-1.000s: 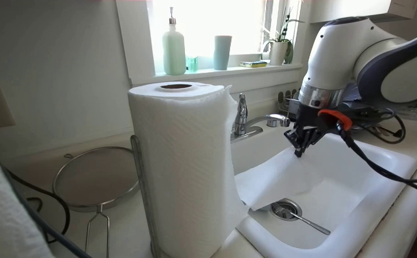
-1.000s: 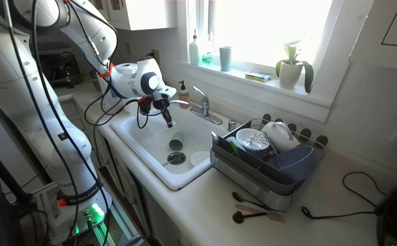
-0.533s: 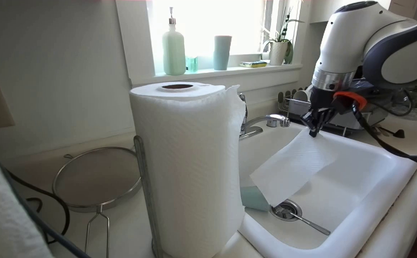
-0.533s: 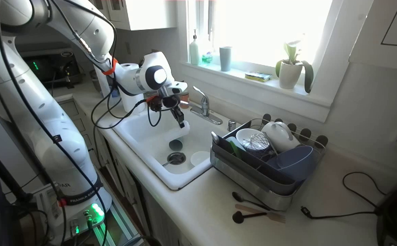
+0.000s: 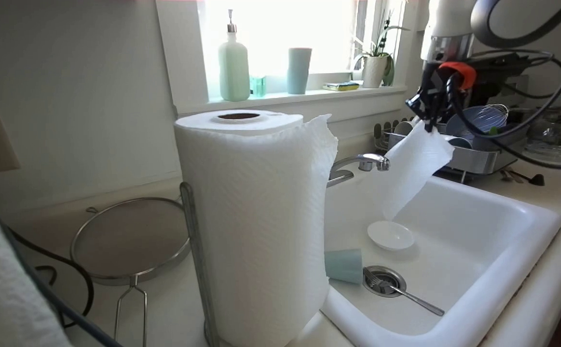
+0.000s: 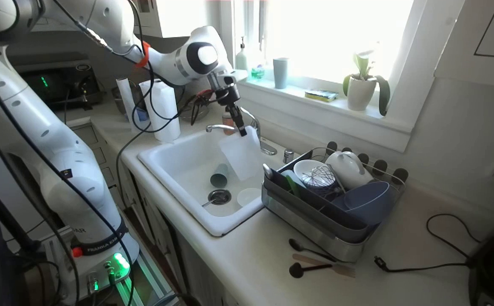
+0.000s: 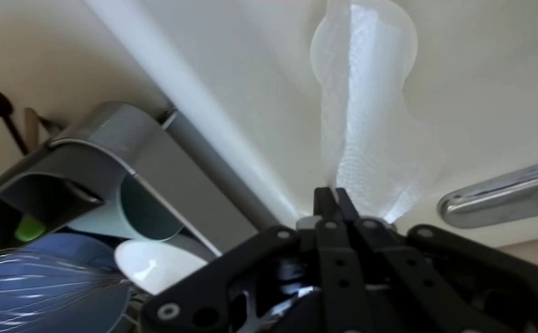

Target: Tear one paper towel from the roll and place it on the right side of the counter

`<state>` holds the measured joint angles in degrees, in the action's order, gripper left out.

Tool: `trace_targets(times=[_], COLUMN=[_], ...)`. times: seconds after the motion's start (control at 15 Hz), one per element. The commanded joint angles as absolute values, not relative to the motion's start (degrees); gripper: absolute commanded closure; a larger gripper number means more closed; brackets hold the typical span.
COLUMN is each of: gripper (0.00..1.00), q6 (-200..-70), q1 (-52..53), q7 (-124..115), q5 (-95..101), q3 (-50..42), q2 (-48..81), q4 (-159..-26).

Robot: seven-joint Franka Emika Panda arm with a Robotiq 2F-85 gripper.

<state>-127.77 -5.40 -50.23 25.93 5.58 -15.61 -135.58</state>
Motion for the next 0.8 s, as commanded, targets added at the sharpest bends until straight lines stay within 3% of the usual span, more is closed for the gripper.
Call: trace_targets(times=[0.0,0.73], gripper=[1.0,1.0], q6=[-114.85,-82.14], q1=[-7.19,-12.74], q7=[-55.75,-67.79], q5=[26.25,32.28], q3=[6.02,2.82], q2=[-16.96,-20.58], q4=[-128.06,-108.52])
